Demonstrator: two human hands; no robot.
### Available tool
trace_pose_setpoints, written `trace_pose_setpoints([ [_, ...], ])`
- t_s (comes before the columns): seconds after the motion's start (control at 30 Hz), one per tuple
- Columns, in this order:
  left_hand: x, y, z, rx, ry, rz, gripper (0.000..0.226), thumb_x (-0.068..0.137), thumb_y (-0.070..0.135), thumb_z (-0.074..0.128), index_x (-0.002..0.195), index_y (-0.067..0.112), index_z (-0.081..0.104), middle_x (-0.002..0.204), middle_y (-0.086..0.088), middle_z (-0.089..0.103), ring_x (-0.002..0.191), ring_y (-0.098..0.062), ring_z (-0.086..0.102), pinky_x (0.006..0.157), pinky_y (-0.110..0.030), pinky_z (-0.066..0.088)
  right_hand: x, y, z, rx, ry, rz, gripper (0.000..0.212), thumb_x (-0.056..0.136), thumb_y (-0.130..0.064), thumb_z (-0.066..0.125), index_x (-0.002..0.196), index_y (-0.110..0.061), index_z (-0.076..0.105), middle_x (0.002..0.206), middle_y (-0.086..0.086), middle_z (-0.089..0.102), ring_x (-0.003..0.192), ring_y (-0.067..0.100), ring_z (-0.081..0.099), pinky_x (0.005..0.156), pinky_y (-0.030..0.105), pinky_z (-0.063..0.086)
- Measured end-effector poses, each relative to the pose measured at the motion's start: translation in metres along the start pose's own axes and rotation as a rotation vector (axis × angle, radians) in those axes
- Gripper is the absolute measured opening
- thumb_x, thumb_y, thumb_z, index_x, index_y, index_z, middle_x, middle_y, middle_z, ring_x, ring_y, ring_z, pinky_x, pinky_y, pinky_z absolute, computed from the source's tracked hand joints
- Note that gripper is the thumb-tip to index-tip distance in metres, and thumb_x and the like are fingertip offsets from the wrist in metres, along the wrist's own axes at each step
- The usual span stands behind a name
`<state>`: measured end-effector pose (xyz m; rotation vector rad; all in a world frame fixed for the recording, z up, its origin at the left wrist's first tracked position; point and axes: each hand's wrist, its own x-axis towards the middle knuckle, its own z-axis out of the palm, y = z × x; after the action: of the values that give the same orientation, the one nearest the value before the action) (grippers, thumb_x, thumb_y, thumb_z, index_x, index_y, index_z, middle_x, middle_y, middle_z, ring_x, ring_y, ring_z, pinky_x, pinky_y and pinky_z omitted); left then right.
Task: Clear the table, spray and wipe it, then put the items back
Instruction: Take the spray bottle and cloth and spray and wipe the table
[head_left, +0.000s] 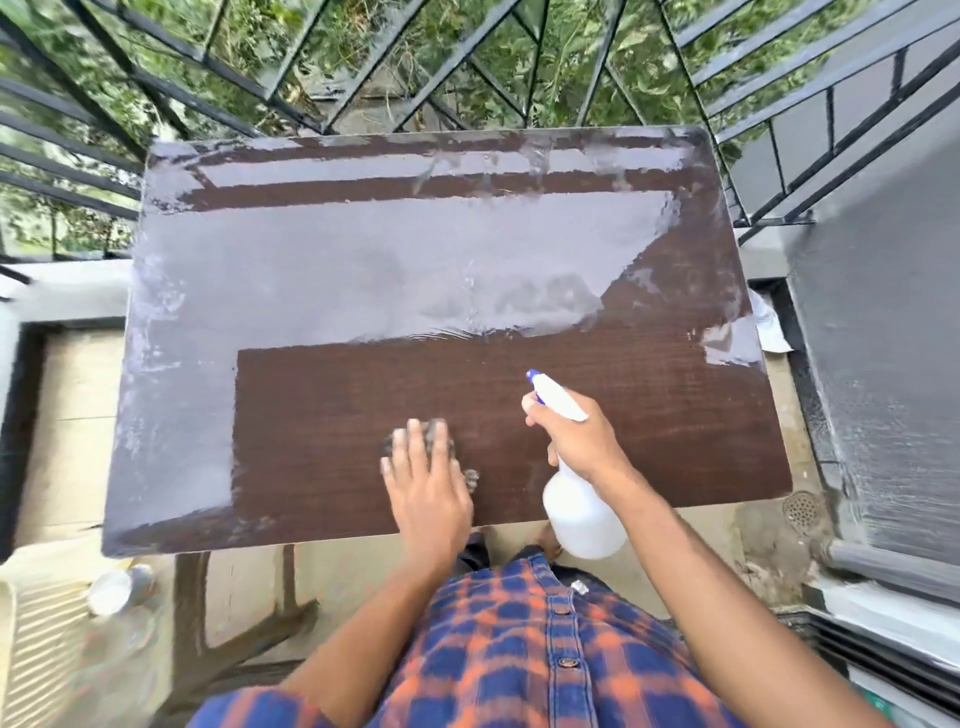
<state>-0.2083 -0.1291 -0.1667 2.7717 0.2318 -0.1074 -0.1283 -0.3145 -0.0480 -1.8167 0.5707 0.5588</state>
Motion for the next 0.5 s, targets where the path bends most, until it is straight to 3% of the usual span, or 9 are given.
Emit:
trace_pose_setpoints([
  [0.13,-0.007,0.015,0.01,0.05,-0.097,0.331,0.053,0.097,0.032,0.049,0.148,0.018,0.046,0.159,-0.01,0.035,0.148,-0.032,0.028,0.117,-0.056,0.026,0.003,-0.006,0.002,0.006,0.026,-0.004,0.018,0.092,-0.028,0.066,0.096,-0.013,0.073,0.083,0.0,0.067,0.049,0.022,0.048,0.055,0.03,0.045],
  [0.23,0.01,0.03,0.012,0.049,-0.172,0.48,0.054,0.098,0.039,0.048,0.149,0.019,0.045,0.16,-0.01,0.034,0.149,-0.033,0.025,0.118,-0.056,0.024,0.004,-0.006,0.002,0.033,0.049,-0.016,0.016,0.094,-0.027,0.067,0.096,-0.011,0.072,0.083,0.001,0.069,0.045,0.023,0.047,0.05,0.029,0.043],
  [0.37,0.028,0.043,0.01,0.045,-0.228,0.633,0.057,0.094,0.031,0.048,0.149,0.021,0.043,0.157,-0.011,0.037,0.147,-0.033,0.029,0.116,-0.057,0.029,0.003,0.002,-0.002,0.033,0.063,-0.033,0.016,0.095,-0.026,0.067,0.092,-0.011,0.071,0.079,0.002,0.066,0.04,0.02,0.046,0.047,0.026,0.041],
  [0.43,0.028,0.041,0.002,0.05,-0.216,0.609,0.062,0.089,0.029,0.05,0.15,0.023,0.041,0.157,-0.012,0.037,0.147,-0.034,0.029,0.115,-0.055,0.029,0.0,0.006,-0.003,0.025,0.066,-0.029,0.016,0.094,-0.028,0.067,0.092,-0.013,0.071,0.079,0.003,0.067,0.041,0.021,0.047,0.048,0.026,0.042],
  [0.5,0.022,0.035,-0.009,0.09,-0.187,0.444,0.065,0.086,0.036,0.054,0.149,0.024,0.041,0.155,-0.01,0.039,0.142,-0.031,0.036,0.108,-0.051,0.034,-0.003,0.01,-0.001,0.006,0.055,-0.018,0.017,0.094,-0.031,0.067,0.093,-0.015,0.071,0.08,0.001,0.068,0.043,0.022,0.048,0.05,0.025,0.043],
])
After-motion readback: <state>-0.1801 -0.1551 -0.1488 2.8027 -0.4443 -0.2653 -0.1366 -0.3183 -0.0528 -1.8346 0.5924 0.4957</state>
